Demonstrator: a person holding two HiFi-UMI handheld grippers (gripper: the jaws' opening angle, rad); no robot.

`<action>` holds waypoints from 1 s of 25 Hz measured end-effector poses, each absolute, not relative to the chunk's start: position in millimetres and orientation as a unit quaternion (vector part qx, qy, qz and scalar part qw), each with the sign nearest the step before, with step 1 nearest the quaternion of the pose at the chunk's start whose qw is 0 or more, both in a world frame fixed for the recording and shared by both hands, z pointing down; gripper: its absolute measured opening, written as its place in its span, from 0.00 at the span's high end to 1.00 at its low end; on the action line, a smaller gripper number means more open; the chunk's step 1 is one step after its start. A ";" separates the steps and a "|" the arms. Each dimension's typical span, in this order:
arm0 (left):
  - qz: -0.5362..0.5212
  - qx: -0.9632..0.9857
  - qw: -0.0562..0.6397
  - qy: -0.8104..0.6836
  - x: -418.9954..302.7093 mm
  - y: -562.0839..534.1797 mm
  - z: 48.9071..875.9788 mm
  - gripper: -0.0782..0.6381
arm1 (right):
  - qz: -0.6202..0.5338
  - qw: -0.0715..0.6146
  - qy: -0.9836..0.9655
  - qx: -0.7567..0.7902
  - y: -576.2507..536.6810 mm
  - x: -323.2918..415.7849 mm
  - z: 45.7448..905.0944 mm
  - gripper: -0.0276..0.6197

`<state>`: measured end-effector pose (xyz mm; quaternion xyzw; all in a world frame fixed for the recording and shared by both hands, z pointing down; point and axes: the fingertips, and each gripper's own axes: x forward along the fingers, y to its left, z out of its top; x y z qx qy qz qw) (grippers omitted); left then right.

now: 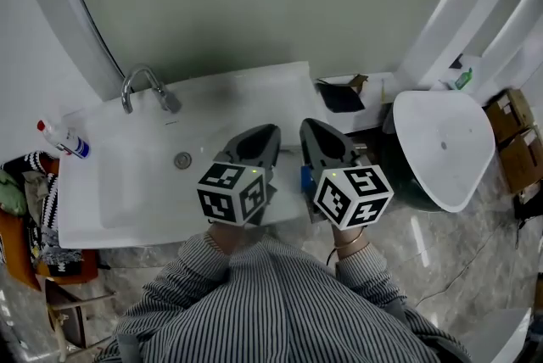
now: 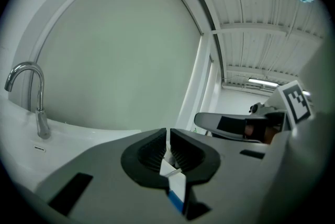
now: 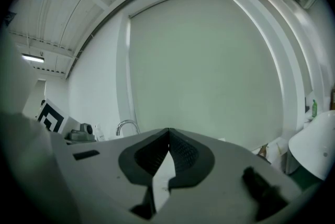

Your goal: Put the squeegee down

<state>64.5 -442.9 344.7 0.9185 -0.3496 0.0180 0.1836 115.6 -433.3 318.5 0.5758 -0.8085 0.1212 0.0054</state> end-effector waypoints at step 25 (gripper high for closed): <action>0.012 0.919 0.161 -0.360 63.2 -445.4 334.6 0.85 | 0.096 -0.012 -0.802 0.590 -434.7 117.0 317.5 0.93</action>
